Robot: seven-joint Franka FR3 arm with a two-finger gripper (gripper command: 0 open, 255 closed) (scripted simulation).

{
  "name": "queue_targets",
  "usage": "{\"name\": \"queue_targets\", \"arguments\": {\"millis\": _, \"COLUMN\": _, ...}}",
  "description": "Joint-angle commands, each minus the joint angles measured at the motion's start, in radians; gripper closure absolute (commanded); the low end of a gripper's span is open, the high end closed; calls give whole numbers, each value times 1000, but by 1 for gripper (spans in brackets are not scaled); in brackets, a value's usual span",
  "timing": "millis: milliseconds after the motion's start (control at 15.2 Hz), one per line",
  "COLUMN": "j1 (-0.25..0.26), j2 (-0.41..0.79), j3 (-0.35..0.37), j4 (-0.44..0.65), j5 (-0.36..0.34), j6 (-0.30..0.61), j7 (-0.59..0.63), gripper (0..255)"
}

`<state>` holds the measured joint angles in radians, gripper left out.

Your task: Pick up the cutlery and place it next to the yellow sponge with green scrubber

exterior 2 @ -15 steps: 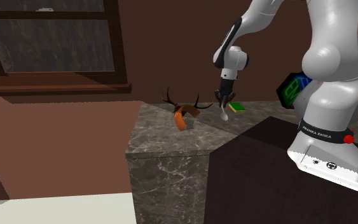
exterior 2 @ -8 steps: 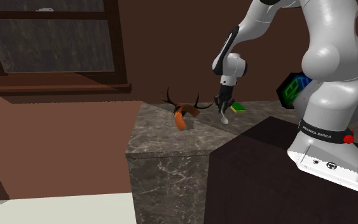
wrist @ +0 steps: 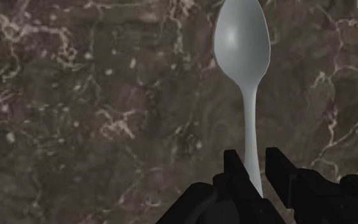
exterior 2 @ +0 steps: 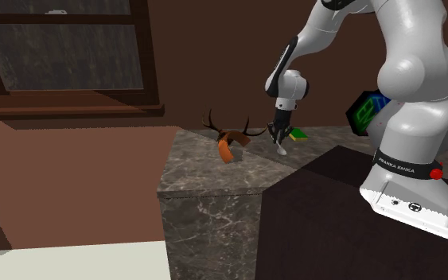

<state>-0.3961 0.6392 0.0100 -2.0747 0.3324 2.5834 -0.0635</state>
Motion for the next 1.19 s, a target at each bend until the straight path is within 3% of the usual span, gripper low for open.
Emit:
{"name": "queue_targets", "arguments": {"millis": 0, "j1": 0, "j2": 0, "j3": 0, "j4": 0, "j5": 0, "j6": 0, "j7": 0, "gripper": 255}}
{"name": "queue_targets", "arguments": {"millis": 66, "j1": 0, "j2": 0, "j3": 0, "j4": 0, "j5": 0, "j6": 0, "j7": 0, "gripper": 0}}
{"name": "queue_targets", "arguments": {"millis": 396, "j1": 0, "j2": 0, "j3": 0, "j4": 0, "j5": 0, "j6": 0, "j7": 0, "gripper": 0}}
{"name": "queue_targets", "arguments": {"millis": 660, "j1": 0, "j2": -106, "j3": -23, "j4": -14, "j5": -26, "j6": -93, "j7": 18, "gripper": 0}}
{"name": "queue_targets", "arguments": {"millis": 1122, "j1": 0, "j2": -106, "j3": -23, "j4": -14, "j5": -26, "j6": -93, "j7": 18, "gripper": 0}}
